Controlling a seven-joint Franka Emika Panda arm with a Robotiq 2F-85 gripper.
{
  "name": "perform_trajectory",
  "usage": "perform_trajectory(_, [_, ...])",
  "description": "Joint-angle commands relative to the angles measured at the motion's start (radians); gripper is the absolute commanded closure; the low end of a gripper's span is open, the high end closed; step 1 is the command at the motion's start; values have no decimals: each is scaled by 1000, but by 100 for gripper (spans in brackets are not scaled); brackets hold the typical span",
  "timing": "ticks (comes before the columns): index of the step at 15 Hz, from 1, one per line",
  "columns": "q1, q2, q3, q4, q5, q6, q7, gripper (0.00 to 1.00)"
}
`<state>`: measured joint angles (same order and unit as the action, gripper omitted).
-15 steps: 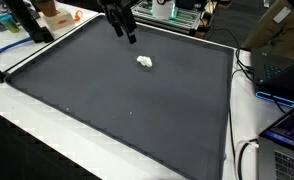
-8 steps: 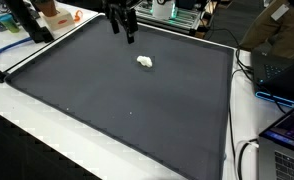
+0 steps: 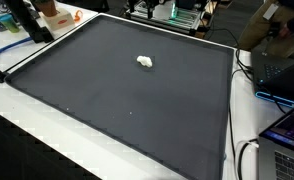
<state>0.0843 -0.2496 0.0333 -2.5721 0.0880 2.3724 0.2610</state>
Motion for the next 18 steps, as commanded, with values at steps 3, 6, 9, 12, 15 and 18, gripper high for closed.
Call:
perform_trajectory(3, [-14,-144,4,-93,66,3,-88,0])
perform_trajectory(6, [-13,-187,2,-121,68,4,-94,0])
perform_trajectory(9, [-7,-174,8,-117,64,0,-99,0])
perform_trajectory(12, [54,-191,-9,-118,138,-81,-179,0])
perform_trajectory(15, [101,-237,-23,-105,250,-221,-253,0])
perform_trajectory(18, [92,-256,-21,-61,294,-332,-257,0])
